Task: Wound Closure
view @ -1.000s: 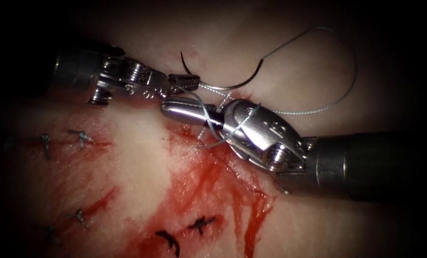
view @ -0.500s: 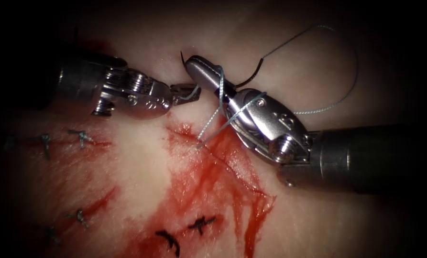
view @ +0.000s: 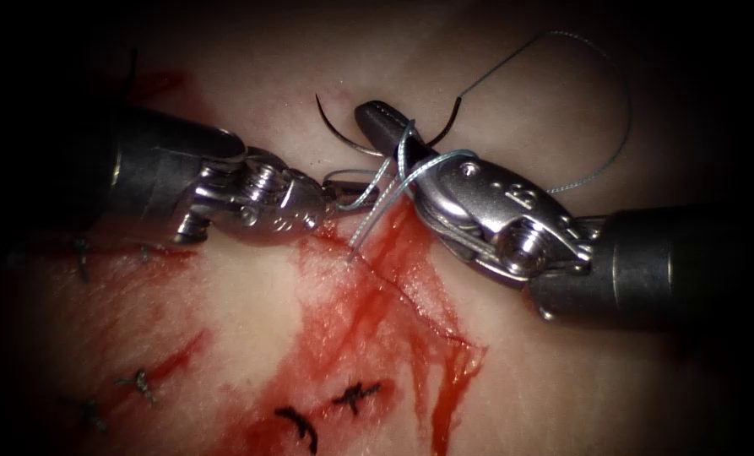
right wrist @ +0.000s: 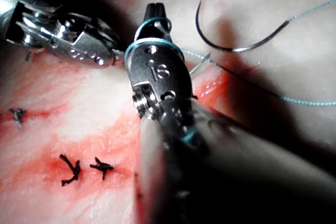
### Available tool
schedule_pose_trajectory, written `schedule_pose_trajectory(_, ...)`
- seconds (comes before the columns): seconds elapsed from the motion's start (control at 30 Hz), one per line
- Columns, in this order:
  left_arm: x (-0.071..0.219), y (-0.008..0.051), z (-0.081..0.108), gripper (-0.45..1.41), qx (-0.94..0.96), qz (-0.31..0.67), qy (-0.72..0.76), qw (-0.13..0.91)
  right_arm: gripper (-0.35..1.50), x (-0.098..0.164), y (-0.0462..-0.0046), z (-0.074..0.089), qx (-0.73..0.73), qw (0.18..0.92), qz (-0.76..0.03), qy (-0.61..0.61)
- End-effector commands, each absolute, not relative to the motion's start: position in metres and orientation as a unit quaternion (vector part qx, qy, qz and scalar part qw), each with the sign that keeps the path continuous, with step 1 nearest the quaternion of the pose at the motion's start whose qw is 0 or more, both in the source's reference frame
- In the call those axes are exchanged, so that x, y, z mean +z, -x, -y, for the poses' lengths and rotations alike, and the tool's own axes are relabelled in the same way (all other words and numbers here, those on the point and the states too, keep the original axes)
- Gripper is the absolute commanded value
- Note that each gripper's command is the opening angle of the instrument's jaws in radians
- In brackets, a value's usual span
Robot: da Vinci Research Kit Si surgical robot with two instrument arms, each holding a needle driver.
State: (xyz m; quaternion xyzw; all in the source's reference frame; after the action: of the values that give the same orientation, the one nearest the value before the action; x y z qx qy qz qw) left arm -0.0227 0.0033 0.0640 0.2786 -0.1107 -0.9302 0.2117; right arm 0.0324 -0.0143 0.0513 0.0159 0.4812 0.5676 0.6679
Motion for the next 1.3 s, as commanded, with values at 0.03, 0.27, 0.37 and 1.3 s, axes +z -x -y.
schedule_pose_trajectory(0.03,0.0645,0.0230,-0.0033,-0.45,-0.929,0.111,-0.279,0.216,-0.35,0.0515,-0.0330,0.0145,0.578,0.668,-0.469,-0.017)
schedule_pose_trajectory(0.27,0.0637,0.0223,-0.0043,-0.45,-0.923,0.128,-0.275,0.235,-0.35,0.0530,-0.0310,0.0158,0.615,0.690,-0.381,-0.024)
schedule_pose_trajectory(0.37,0.0635,0.0223,-0.0047,-0.45,-0.919,0.143,-0.275,0.244,-0.35,0.0534,-0.0308,0.0163,0.616,0.694,-0.370,-0.032)
schedule_pose_trajectory(1.3,0.0629,0.0235,-0.0060,-0.45,-0.901,0.194,-0.284,0.266,-0.21,0.0579,-0.0311,0.0194,0.670,0.635,-0.359,-0.137)
